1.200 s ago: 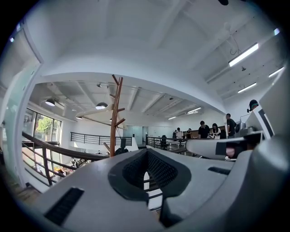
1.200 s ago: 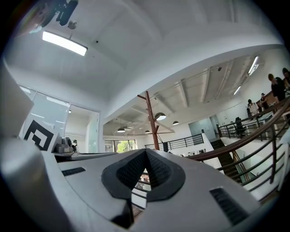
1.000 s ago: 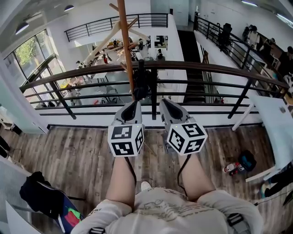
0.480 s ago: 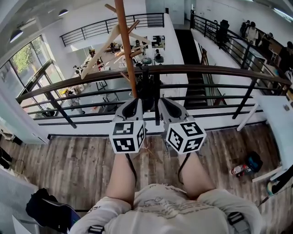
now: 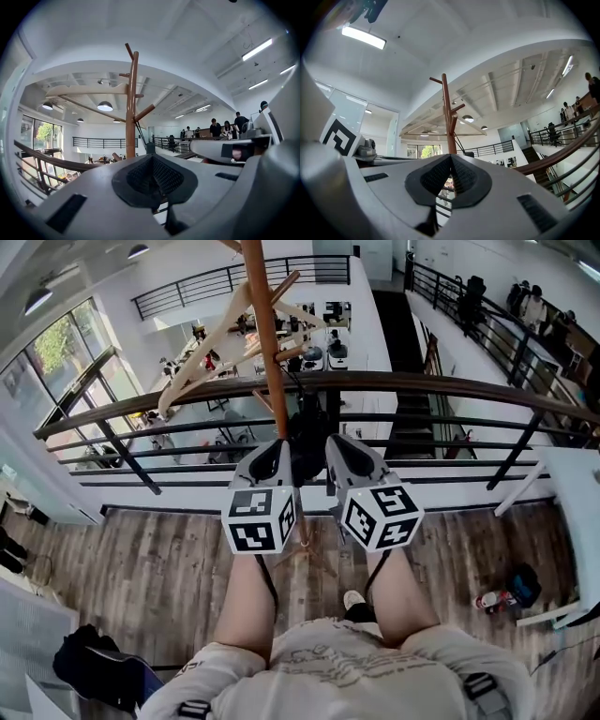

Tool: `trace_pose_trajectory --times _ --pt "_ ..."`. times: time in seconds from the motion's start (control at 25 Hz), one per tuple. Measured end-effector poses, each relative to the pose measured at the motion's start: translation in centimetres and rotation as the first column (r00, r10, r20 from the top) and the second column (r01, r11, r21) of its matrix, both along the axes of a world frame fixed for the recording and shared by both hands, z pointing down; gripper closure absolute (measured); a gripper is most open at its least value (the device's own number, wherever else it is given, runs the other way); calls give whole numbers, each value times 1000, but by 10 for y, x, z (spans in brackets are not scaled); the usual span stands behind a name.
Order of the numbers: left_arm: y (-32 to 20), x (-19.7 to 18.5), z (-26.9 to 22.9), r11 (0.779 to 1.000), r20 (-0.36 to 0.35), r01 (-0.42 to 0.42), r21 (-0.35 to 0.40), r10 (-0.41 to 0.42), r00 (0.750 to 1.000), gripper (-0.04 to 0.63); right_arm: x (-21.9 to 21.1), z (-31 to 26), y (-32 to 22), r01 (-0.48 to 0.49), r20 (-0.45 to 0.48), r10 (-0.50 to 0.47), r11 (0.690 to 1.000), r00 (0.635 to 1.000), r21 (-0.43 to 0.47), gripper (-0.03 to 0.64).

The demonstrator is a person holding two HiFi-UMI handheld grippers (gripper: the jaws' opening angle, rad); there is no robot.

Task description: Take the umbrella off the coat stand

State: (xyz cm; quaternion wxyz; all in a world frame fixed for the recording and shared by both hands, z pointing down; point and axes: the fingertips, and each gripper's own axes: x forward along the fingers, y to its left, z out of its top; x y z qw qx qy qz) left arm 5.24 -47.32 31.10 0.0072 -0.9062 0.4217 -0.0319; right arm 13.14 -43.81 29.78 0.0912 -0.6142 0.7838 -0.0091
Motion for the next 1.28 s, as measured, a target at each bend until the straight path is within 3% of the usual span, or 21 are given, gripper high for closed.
trace_pose_trajectory --times 0.16,0.32,0.52,0.68,0.76,0.88,1.28 --pt "-24 12 -6 999 -12 34 -5 -34 999 591 14 -10 -34 50 -26 -49 999 998 7 614" --pt "-57 18 -12 998 -54 55 -18 -56 997 591 12 -15 -75 99 -106 -98 995 990 6 614" --pt "-84 17 -18 993 -51 118 3 -117 992 591 10 -24 -108 170 -193 -162 985 968 26 614" --pt "-101 12 -14 987 -45 162 3 -162 986 591 4 -24 -130 284 -311 -266 959 912 13 605" --pt "-106 12 -14 984 -43 180 2 -180 983 591 0 -22 -139 337 -380 -319 941 868 -21 550" --pt "-113 13 -15 979 -44 205 -2 -204 978 591 2 -19 -154 323 -474 -306 945 826 -47 514" --pt "-118 -6 -4 964 -46 266 -19 -267 963 591 -12 -13 -181 211 -641 -188 977 744 -42 513"
